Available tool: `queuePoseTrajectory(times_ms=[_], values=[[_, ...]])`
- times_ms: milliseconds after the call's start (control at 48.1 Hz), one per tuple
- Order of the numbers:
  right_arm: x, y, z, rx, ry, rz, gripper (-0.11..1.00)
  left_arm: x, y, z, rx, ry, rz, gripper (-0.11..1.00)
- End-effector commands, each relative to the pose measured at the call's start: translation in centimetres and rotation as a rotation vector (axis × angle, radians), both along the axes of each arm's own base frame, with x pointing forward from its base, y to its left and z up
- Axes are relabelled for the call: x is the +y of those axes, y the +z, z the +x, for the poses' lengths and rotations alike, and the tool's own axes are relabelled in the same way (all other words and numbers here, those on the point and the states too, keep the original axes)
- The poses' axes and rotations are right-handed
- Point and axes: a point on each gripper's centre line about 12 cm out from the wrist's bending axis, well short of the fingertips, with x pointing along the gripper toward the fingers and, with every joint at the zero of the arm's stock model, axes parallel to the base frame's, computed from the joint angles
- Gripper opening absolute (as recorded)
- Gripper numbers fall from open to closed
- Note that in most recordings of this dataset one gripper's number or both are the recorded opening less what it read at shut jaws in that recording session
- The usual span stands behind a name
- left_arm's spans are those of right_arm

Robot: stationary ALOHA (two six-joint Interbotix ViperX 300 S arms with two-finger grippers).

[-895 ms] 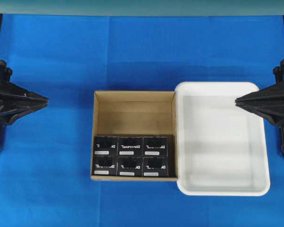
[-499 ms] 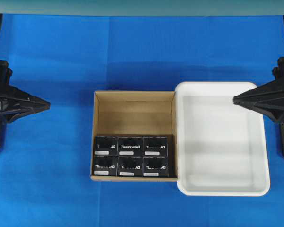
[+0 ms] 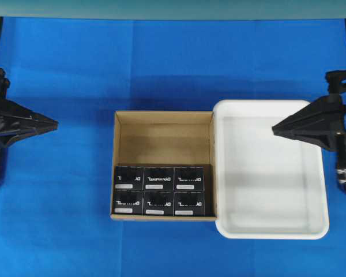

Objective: Pick the box from inside the cardboard box.
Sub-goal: 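Move the right gripper over the cardboard box's upper compartment, then lower the open right gripper around a black DYNAMIXEL box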

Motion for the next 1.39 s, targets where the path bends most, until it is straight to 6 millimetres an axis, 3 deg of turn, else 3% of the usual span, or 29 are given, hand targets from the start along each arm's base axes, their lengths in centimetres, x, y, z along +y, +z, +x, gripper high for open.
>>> queuePoseTrajectory(times_ms=[0, 291, 478, 645, 874, 1082, 1373], values=[[0.1, 1.1, 1.2, 0.037, 0.005, 0.003, -0.01, 0.0, 1.1, 0.1, -0.02, 0.002, 0.003, -0.05], [0.3, 1.3, 5.9, 0.309, 0.02, 0.009, -0.01, 0.0, 0.9, 0.0, 0.025, 0.002, 0.002, -0.05], [0.4, -0.6, 8.9, 0.552, 0.039, -0.001, -0.01, 0.0, 1.1, 0.0, 0.023, -0.002, 0.002, -0.05], [0.3, -1.3, 11.6, 0.683, 0.057, -0.016, -0.01, -0.1, 1.1, 0.0, 0.025, -0.004, 0.0, -0.05], [0.5, -4.0, 14.7, 0.872, 0.143, -0.072, -0.01, -0.1, 0.8, 0.0, 0.041, -0.004, -0.004, -0.05], [0.8, -5.5, 17.1, 0.944, 0.243, -0.141, -0.01, -0.1, 0.6, -0.1, 0.069, -0.003, -0.029, -0.05], [0.3, -6.7, 18.5, 0.935, 0.228, -0.135, 0.0, -0.2, 0.8, -0.2, 0.061, -0.005, -0.03, -0.05]])
